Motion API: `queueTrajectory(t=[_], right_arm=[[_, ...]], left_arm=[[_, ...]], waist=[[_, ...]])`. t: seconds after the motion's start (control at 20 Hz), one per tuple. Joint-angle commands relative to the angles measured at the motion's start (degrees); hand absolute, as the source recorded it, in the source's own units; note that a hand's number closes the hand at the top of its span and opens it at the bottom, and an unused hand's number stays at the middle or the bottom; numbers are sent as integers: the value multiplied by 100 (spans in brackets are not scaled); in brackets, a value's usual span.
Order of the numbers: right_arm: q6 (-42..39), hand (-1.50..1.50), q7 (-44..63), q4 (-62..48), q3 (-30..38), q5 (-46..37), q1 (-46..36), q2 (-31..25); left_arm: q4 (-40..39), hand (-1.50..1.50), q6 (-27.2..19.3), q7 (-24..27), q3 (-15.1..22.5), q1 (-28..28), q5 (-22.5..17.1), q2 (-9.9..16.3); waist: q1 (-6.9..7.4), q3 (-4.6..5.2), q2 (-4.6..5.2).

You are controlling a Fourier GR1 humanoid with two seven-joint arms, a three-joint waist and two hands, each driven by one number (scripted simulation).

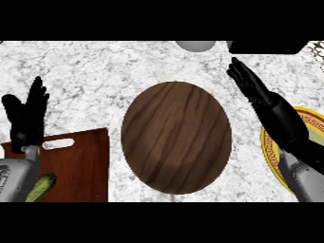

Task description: Pick the can from the plate and place it in the bowl

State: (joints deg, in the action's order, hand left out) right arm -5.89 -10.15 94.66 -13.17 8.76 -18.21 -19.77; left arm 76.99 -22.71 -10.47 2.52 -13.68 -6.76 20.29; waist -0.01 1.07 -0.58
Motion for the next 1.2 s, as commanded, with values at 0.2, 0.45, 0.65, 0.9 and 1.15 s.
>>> queueTrajectory(t=[0.2, 0.45, 0.65, 0.9, 1.15], right_arm=[[-1234, -150, 985, -796, 1334, 1881, 815, -1091], [-348, -150, 903, -2237, 2071, 441, 1211, -2087], [-772, -150, -267, -3524, 2429, 160, 418, -2481], [-1544, -150, -361, -4130, 2022, -641, -188, -3599], [-2853, -150, 242, -3882, 756, -1573, -333, -4340]], left_arm=[[896, 0, 951, 778, -227, 34, -873, -142], [1289, 0, 1458, 845, -116, 179, -1365, -359], [1154, 0, 2083, 1336, -143, 664, -1610, -393], [1257, 0, 2050, 1023, -229, 477, -1631, -273], [1324, 0, 2048, 922, -130, 229, -1640, -334]], waist=[[-76, -103, 39], [5, -117, 89], [168, -116, 109], [226, -114, 115], [403, -96, 167]])
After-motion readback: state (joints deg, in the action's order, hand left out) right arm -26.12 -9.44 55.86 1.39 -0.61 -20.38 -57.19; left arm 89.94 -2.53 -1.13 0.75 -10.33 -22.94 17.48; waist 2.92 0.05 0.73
